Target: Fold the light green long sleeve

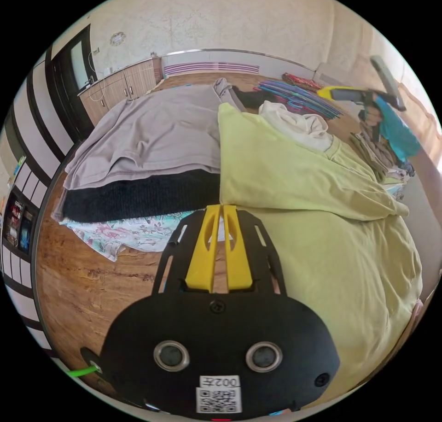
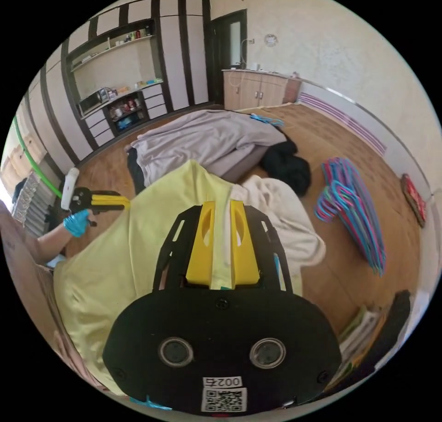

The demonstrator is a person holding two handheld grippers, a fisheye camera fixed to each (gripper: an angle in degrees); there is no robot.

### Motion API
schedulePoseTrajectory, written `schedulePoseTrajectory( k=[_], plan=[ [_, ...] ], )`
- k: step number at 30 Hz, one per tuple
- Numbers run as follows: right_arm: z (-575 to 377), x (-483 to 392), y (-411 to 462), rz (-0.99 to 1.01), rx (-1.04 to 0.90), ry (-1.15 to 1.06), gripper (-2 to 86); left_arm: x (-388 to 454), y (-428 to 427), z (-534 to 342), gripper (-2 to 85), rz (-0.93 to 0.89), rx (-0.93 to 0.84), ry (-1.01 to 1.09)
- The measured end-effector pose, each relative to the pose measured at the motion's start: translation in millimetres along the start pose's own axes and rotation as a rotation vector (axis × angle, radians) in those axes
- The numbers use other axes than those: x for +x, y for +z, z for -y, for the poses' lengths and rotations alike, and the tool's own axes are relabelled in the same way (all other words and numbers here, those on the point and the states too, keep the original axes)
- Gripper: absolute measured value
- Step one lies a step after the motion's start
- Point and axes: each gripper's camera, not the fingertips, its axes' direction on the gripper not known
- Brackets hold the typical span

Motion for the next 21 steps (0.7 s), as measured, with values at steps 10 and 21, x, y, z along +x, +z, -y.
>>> schedulePoseTrajectory(
  k=[10,21],
  plan=[
    [-231.6,39.5,-97.1,-0.368,-0.046,0.342,6.8,36.6,-47.8,25.4,-1.5,0.058,-0.018,-0.046],
    [-420.7,43.9,-109.0,-0.309,-0.111,0.542,10.4,152.8,-84.6,98.3,-0.9,-0.062,0.049,0.213]
  ],
)
